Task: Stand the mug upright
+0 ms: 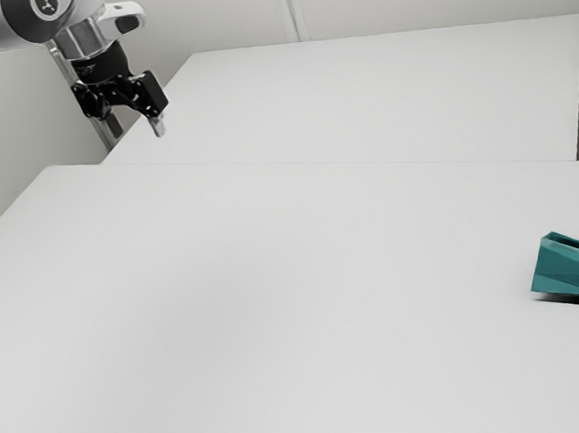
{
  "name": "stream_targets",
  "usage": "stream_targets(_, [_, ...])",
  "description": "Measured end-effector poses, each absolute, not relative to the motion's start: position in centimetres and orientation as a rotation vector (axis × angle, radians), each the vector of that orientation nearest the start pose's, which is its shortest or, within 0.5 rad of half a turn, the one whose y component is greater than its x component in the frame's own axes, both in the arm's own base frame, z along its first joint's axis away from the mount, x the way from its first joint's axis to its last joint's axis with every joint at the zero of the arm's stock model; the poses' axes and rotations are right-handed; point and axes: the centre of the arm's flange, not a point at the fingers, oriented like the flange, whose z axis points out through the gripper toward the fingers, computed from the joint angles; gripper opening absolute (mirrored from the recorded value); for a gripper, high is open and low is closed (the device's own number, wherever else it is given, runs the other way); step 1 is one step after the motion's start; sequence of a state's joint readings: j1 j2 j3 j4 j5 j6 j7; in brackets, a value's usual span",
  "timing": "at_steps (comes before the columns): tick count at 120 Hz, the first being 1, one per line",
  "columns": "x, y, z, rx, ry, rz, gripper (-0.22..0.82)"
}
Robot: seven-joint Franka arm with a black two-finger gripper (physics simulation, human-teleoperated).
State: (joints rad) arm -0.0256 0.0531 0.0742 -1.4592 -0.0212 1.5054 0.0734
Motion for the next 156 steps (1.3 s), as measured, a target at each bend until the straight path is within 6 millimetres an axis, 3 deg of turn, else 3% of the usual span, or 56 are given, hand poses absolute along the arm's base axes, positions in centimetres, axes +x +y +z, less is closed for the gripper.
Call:
stream_targets(26, [56.6, 1.1, 64.0, -3.163, 0.075, 0.009, 0.58])
stream_targets(67, [57.9, -5.3, 62.2, -3.23, 0.256, -0.027, 0.58])
stream_targets(111, [59.4, -11.5, 57.2, -3.413, 0.458, -0.228, 0.58])
stream_targets(156, [59.6, -15.5, 50.7, -3.612, 0.435, -0.379, 0.58])
